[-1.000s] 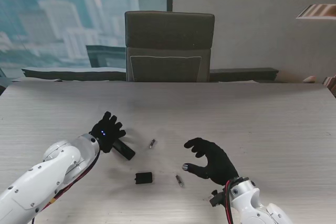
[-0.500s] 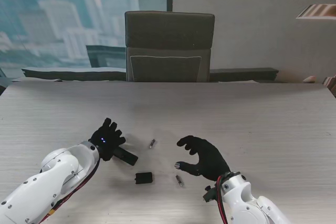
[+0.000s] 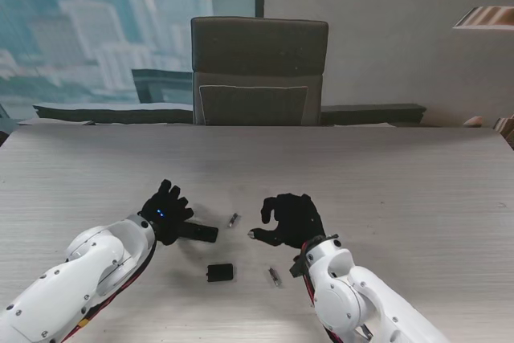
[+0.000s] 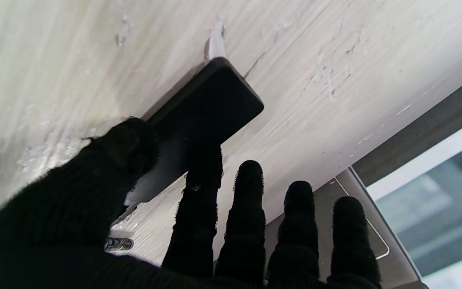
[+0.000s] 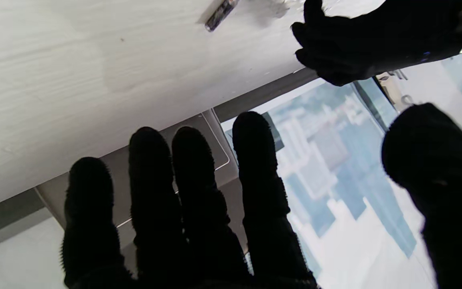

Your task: Install the batteries into the remote control and close the cover

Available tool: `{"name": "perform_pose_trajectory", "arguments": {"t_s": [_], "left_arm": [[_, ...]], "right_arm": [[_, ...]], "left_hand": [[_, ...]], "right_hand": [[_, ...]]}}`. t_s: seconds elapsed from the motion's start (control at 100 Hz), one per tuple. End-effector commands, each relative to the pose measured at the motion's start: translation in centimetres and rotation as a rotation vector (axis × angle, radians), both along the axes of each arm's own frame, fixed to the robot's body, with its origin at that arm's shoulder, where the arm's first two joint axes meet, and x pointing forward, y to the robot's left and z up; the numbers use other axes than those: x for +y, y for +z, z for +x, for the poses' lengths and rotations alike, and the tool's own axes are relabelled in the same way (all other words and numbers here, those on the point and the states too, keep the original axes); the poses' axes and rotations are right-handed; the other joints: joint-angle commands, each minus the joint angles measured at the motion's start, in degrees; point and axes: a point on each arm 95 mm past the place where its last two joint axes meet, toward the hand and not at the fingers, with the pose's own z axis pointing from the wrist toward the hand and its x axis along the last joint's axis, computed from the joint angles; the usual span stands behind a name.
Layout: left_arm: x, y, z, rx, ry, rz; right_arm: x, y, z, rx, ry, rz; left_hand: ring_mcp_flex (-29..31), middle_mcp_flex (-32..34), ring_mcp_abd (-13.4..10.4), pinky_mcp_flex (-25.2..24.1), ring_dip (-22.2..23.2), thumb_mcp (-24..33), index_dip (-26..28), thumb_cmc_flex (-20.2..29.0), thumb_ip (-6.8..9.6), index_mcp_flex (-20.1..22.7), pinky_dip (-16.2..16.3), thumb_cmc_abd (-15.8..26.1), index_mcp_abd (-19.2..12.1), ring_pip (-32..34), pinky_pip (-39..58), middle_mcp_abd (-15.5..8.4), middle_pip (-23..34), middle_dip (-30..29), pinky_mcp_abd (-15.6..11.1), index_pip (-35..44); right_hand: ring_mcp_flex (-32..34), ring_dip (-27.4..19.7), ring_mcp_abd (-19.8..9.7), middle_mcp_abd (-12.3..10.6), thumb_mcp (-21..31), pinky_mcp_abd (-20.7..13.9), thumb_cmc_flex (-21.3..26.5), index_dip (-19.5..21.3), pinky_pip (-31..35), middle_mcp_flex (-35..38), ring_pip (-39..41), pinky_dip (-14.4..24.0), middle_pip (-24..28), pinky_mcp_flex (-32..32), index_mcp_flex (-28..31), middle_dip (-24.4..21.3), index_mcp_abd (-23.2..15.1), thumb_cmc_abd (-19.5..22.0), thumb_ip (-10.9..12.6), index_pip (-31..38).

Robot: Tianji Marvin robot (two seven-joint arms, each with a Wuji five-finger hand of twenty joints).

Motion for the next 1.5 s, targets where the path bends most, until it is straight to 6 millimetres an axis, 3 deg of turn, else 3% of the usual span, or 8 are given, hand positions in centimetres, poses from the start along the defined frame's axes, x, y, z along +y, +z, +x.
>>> {"name": "perform_pose_trajectory", "arguments": {"t_s": [0.0, 0.18, 0.32, 0.34, 0.42, 0.84, 1.49], "left_arm": [[0.2, -1.8, -1.0, 0.054, 0.003, 0.027], [0.6, -1.6, -1.2, 0.039, 0.003, 0.028], [1.0, -1.5, -1.3, 0.035, 0.013, 0.011], [1.1, -1.5, -1.3, 0.033, 0.013, 0.010], [1.3, -1.4, -1.4, 0.021, 0.012, 0.000], [1.1, -1.7, -1.5, 0.003, -0.020, -0.037], [0.8, -1.5, -1.4, 0.000, -0.049, -0.066]], "right_arm": [[1.5, 0.8, 1.0, 0.001, 0.022, 0.003], [3.6, 0.2, 3.3, -0.017, 0.011, -0.127], [4.9, -0.6, 4.9, 0.006, 0.013, -0.202], [5.0, -0.6, 5.1, 0.008, 0.013, -0.214], [5.7, -0.8, 5.8, 0.014, 0.017, -0.262], [8.9, -2.7, 8.3, 0.066, -0.002, -0.411], [10.3, -4.9, 10.6, 0.081, -0.022, -0.528]], "left_hand": [[0.33, 0.49, 1.86, -0.93, -0.20, -5.61, 2.81, -1.15, 0.12, 6.23, -1.21, 3.08, -5.04, -1.04, -1.43, 1.12, -0.51, -0.23, 1.72, 3.93], [0.32, 0.29, 2.02, -0.91, -0.14, -5.38, 3.00, -2.42, 0.52, 5.61, -1.22, 4.32, -4.34, -1.18, -1.48, 1.27, -0.66, -0.31, 1.72, 1.28], [0.23, -0.31, 1.86, -0.91, -0.06, -4.87, 4.06, -4.04, 1.78, 4.14, -1.23, 6.36, -2.69, -1.29, -1.53, 1.47, -0.91, -0.42, 1.72, -1.80], [0.30, -0.34, 1.89, -0.88, 0.03, -4.67, 4.90, -4.51, 2.69, 3.98, -1.27, 6.64, -2.34, -1.23, -1.62, 1.47, -0.84, -0.41, 1.72, -2.99], [0.50, -0.34, 1.89, -0.87, 0.08, -4.55, 5.07, -4.44, 2.78, 3.25, -1.26, 6.54, -2.11, -1.16, -1.62, 1.47, -0.82, -0.41, 1.72, -3.95], [1.11, -0.87, 1.61, -0.41, 0.42, -2.19, 3.95, -3.61, 2.63, 2.19, -1.38, 5.69, -1.59, -0.63, -1.86, 1.29, -0.58, -0.28, 1.81, -10.00], [1.21, -0.53, 1.80, -0.39, 0.31, -1.85, 5.14, -3.50, 2.86, 3.24, -1.34, 6.25, -1.68, -0.64, -1.92, 1.30, -0.61, -0.31, 1.80, -8.36]], "right_hand": [[1.48, 1.69, 1.01, 0.41, -1.30, -1.95, -0.97, 1.52, 5.17, 2.91, 3.05, -1.21, 2.22, -0.76, 3.48, 1.41, -1.12, -0.26, 0.15, 1.69], [5.87, 2.68, 2.14, -0.18, -4.58, -0.85, 2.45, 1.51, 10.63, 13.26, 7.69, -2.15, 3.93, 1.46, 14.20, 1.73, 0.94, 2.56, 1.62, 2.51], [6.98, 2.83, 2.55, -0.28, -4.98, -0.54, 2.65, 0.83, 11.06, 17.89, 8.80, -2.22, 3.18, 1.64, 18.73, 1.22, 2.06, 3.45, 1.81, 1.96], [7.42, 2.86, 2.74, -0.21, -5.08, -0.34, 2.79, 0.82, 11.23, 18.60, 9.00, -2.17, 3.20, 1.88, 19.43, 1.19, 2.17, 3.77, 1.86, 2.05], [8.65, 2.76, 3.06, -0.13, -5.88, 0.12, 3.47, 0.50, 11.95, 20.22, 9.44, -1.90, 2.79, 2.82, 20.85, 0.97, 2.53, 4.97, 2.19, 1.63], [7.38, 2.58, 3.28, 1.58, -5.07, 0.01, 8.30, -0.45, 14.10, 15.84, 9.65, -0.60, 2.27, 2.75, 15.92, 1.02, 4.36, 6.56, 4.04, -2.93], [7.05, 2.49, 2.18, 0.72, -2.63, -0.70, 11.79, 0.21, 13.52, 15.22, 8.97, -0.59, 2.55, 1.93, 14.89, 0.20, 4.22, 7.83, 4.78, -2.98]]}}
